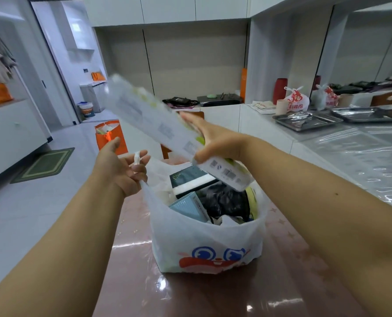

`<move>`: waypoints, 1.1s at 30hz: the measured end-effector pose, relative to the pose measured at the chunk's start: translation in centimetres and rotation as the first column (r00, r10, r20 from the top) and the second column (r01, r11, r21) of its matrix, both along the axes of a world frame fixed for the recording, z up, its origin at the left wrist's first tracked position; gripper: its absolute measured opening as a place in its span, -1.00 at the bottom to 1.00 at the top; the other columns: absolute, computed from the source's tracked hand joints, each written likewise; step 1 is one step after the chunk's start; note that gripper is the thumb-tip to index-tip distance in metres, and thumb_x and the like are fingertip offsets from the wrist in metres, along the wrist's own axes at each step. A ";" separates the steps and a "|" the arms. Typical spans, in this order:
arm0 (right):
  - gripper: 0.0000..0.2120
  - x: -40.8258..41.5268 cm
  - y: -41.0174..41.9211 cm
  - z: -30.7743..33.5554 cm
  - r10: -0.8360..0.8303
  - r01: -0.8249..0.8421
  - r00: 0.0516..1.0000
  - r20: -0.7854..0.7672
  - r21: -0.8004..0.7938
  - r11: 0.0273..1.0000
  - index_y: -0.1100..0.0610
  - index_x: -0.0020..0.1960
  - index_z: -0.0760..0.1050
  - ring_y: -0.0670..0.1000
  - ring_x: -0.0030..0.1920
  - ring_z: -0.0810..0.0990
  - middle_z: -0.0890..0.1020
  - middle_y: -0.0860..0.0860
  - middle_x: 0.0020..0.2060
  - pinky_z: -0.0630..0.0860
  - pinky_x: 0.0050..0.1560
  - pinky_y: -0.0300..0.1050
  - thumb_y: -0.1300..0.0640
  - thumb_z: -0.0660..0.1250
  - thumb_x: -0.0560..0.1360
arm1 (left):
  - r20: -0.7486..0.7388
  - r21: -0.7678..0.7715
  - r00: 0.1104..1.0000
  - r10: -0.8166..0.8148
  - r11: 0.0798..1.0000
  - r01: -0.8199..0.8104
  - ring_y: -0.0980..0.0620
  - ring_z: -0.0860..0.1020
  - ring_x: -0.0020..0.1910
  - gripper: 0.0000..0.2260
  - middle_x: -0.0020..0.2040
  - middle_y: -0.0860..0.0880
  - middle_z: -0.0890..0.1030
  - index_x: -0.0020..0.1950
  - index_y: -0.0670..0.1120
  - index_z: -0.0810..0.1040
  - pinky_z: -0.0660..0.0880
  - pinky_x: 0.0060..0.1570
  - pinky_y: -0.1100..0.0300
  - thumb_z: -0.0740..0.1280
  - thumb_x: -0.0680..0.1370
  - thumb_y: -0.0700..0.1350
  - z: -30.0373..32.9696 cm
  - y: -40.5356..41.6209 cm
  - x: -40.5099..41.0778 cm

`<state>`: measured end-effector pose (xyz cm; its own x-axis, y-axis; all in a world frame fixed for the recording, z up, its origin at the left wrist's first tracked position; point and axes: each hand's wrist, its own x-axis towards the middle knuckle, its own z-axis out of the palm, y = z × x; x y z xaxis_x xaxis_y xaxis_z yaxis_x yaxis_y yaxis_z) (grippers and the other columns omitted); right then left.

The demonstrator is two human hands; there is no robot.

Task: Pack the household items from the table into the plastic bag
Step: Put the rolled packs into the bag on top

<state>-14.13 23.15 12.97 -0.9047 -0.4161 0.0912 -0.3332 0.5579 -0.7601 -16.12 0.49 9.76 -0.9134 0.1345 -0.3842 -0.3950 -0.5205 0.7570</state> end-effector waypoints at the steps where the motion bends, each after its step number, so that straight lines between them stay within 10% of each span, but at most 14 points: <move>1: 0.06 -0.2 0.2 -1.0 0.009 -0.011 1.000 0.024 0.073 0.997 -0.18 0.53 -0.05 0.05 0.11 0.55 0.35 -0.07 0.31 0.62 0.05 0.02 0.24 0.45 0.22 | -0.003 0.023 1.000 0.010 1.000 -0.010 0.12 0.32 -0.60 -0.54 -0.11 -0.11 0.63 0.03 -0.20 0.57 0.23 -0.61 0.38 0.18 0.51 0.19 -0.1 -0.2 0.0; 7: 0.08 -0.8 2.4 -4.1 -0.066 0.019 0.993 0.102 0.405 0.914 -0.18 0.53 -0.09 0.00 0.18 0.43 0.30 -0.06 0.29 0.51 0.15 -0.03 0.15 0.49 0.23 | 0.062 0.022 0.997 0.048 0.999 -0.049 0.15 0.25 -0.60 -0.58 -0.44 -0.09 0.61 -0.02 -0.18 0.53 0.16 -0.66 0.35 0.20 0.51 0.19 -1.0 -1.6 -0.1; 12: 0.00 -0.7 2.9 -4.4 -0.040 0.011 0.999 0.030 0.652 0.758 -0.14 0.53 -0.03 0.00 0.22 0.38 0.35 -0.04 0.33 0.43 0.23 0.00 0.09 0.50 0.28 | 0.076 -0.107 0.996 0.036 0.994 -0.027 0.15 0.26 -0.61 -0.53 0.08 -0.15 0.68 0.21 -0.22 0.56 0.26 -0.63 0.38 0.28 0.47 0.10 -0.9 -2.2 -1.1; 17: 0.04 -1.6 2.2 -4.0 -0.037 0.024 0.999 0.000 0.767 0.641 -0.15 0.54 -0.06 0.05 0.27 0.34 0.34 0.02 0.36 0.42 0.24 0.05 0.07 0.50 0.26 | -0.030 -0.177 0.999 -0.029 0.984 0.023 0.13 0.38 -0.60 -0.55 0.10 -0.16 0.65 0.25 -0.22 0.53 0.35 -0.60 0.36 0.32 0.47 0.05 0.4 0.5 -1.1; 24: -0.09 -1.9 -0.5 -4.7 -0.034 -0.035 0.995 0.096 0.638 0.769 -0.04 0.52 0.10 0.09 0.39 0.33 0.31 0.01 0.44 0.38 0.32 0.07 0.09 0.50 0.30 | 0.016 -0.502 0.951 -0.310 0.820 0.276 0.06 0.56 -0.39 -0.58 0.16 -0.11 0.61 0.24 -0.14 0.51 0.40 -0.54 0.33 0.23 0.55 0.13 -1.1 5.3 0.1; 28: -0.53 -0.3 1.6 -2.3 -0.207 0.205 0.978 -0.036 0.376 0.904 0.02 0.31 0.36 0.02 0.22 0.49 0.50 0.00 0.23 0.45 0.09 -0.11 0.03 0.38 0.44 | 0.031 -0.582 0.942 -0.334 0.761 0.289 0.08 0.43 -0.50 -0.54 0.20 -0.07 0.58 0.22 -0.10 0.56 0.34 -0.50 0.35 0.16 0.57 0.22 -2.3 5.9 -0.1; 31: -0.52 0.8 5.9 -0.6 -0.673 0.754 0.656 -0.341 0.309 0.579 0.09 0.20 0.43 0.10 0.08 0.55 0.56 0.06 0.09 0.53 0.00 -0.02 -0.19 0.33 0.42 | 0.014 -0.616 0.946 -0.323 0.742 0.263 0.05 0.38 -0.41 -0.54 0.24 -0.05 0.54 0.20 -0.08 0.56 0.33 -0.48 0.36 0.15 0.57 0.24 -2.6 5.8 -0.4; 33: -0.37 1.8 8.5 -0.9 -0.809 0.793 0.533 -0.248 0.479 0.376 0.13 0.20 0.44 0.14 0.06 0.53 0.54 0.10 0.07 0.51 0.00 0.00 -0.33 0.32 0.35 | 0.006 -0.637 0.948 -0.318 0.730 0.249 0.04 0.38 -0.40 -0.57 0.23 -0.05 0.54 0.15 -0.07 0.56 0.33 -0.48 0.34 0.16 0.57 0.23 -2.6 5.9 -0.4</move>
